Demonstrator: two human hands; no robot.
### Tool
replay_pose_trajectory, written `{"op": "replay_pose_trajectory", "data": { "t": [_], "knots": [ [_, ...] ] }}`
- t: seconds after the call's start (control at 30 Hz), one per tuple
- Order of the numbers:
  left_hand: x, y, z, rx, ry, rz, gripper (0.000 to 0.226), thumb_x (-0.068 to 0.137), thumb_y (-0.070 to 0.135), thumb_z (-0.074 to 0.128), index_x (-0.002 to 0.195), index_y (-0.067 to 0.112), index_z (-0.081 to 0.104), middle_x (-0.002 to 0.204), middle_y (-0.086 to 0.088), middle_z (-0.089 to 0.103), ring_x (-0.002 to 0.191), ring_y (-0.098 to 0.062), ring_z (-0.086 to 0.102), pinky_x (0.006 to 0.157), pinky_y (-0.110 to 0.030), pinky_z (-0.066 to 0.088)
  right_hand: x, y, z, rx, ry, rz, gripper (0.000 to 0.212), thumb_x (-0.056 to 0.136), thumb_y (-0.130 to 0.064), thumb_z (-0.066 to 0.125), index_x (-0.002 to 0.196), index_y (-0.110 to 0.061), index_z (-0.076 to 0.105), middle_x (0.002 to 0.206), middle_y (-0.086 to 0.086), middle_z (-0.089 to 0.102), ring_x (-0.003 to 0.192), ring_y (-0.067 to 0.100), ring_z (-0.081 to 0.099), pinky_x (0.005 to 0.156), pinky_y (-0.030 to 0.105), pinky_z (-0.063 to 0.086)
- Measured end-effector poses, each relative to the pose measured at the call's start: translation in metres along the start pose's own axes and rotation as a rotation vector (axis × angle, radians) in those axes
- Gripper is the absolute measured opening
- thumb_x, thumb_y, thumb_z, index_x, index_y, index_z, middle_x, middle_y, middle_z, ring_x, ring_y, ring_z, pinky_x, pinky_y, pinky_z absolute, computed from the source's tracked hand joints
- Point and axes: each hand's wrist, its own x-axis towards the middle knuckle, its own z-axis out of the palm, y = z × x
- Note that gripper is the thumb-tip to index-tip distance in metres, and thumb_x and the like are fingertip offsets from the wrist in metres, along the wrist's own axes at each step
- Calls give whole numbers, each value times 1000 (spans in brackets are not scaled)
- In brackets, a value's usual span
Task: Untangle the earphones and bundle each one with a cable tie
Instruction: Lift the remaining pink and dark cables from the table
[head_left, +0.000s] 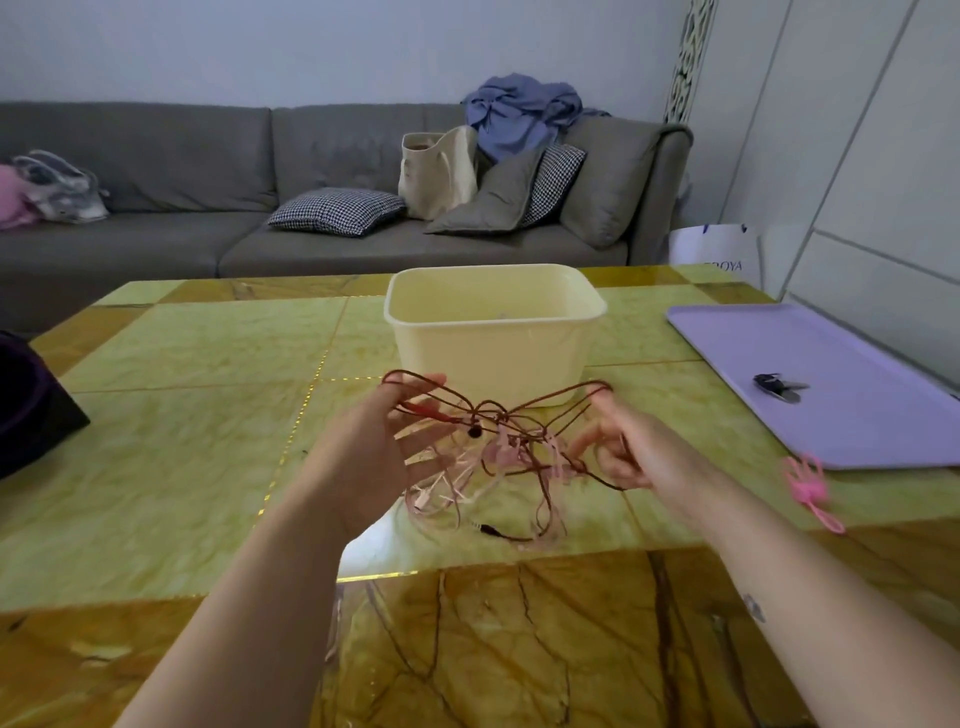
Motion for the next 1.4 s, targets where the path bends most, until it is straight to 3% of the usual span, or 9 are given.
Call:
{"op": "replay_pose_trajectory", "data": {
  "t": [0.2, 0.33, 0.43, 0.57, 0.83, 0.97, 1.1, 1.3, 1.4],
  "knots": [
    [-1, -6, -5, 57, -187, -143, 86, 81, 78, 22, 119, 14, 64, 102, -11, 60, 104, -27, 52, 84, -45, 39, -9, 6, -5, -735, -223, 110, 84, 63, -70, 69, 134, -34, 46, 115, -10, 57, 104, 9, 54, 85, 24, 45],
    [-8, -10, -1, 638, -93, 4, 43, 95, 44, 41, 104, 14, 71, 115, -8, 67, 105, -16, 58, 83, -26, 45, -9, 7, -17, -628, -189, 104, 61, 75, -45, 75, 130, -36, 52, 125, -9, 55, 112, 8, 52, 95, 27, 43],
    [-11, -20, -5, 1114, -353, 0, 19, 90, 26, 54, 98, 27, 72, 107, 4, 68, 105, -14, 59, 94, -33, 46, -12, -2, -16, -561, -2, -73, 32, 77, -40, 74, 107, -39, 62, 114, -10, 52, 103, 6, 49, 84, 25, 38],
    [-23, -22, 6, 1080, -650, -120, 34, 73, 22, 54, 101, 36, 69, 98, 9, 70, 100, -9, 61, 98, -34, 45, -16, -3, 23, -555, -216, -239, 43, 75, -51, 72, 114, -41, 58, 120, -18, 47, 113, 3, 46, 96, 25, 38],
    [-5, -10, -24, 1278, 108, 142, 28, 89, 9, 52, 102, 31, 62, 118, 8, 61, 99, -23, 62, 81, -33, 50, -10, 10, 20, -786, -184, -171, 8, 82, -25, 70, 86, -26, 63, 112, -10, 49, 77, 4, 50, 49, 7, 44],
    [7, -42, -14, 1495, -59, 198, 42, 90, 26, 58, 131, 33, 51, 130, 4, 52, 103, -14, 57, 85, -26, 46, -10, 10, 27, -799, -184, -210, 22, 85, -10, 60, 92, -29, 68, 110, -11, 51, 81, 4, 52, 66, 18, 47],
    [15, -52, -12, 1581, -31, 125, 24, 90, 41, 53, 110, 30, 59, 91, 7, 62, 80, -14, 63, 72, -31, 53, -12, 8, 16, -786, -138, -207, 35, 85, -5, 56, 106, -28, 71, 122, -16, 54, 112, 6, 50, 91, 17, 36],
    [12, -20, -13, 1154, 191, 303, 25, 96, 29, 49, 82, 17, 66, 79, -9, 67, 62, -20, 56, 54, -29, 37, -9, 14, -4, -727, 160, -161, 35, 88, -9, 56, 120, -21, 64, 133, -10, 52, 118, 7, 48, 92, 12, 27],
    [5, -12, -13, 779, 255, 238, 23, 96, 26, 47, 84, 20, 65, 85, -2, 67, 87, -19, 65, 78, -37, 50, -9, 12, 1, -548, 389, -274, 16, 87, -13, 63, 98, -18, 73, 106, -8, 67, 90, -1, 56, 79, -3, 32]
  ]
}}
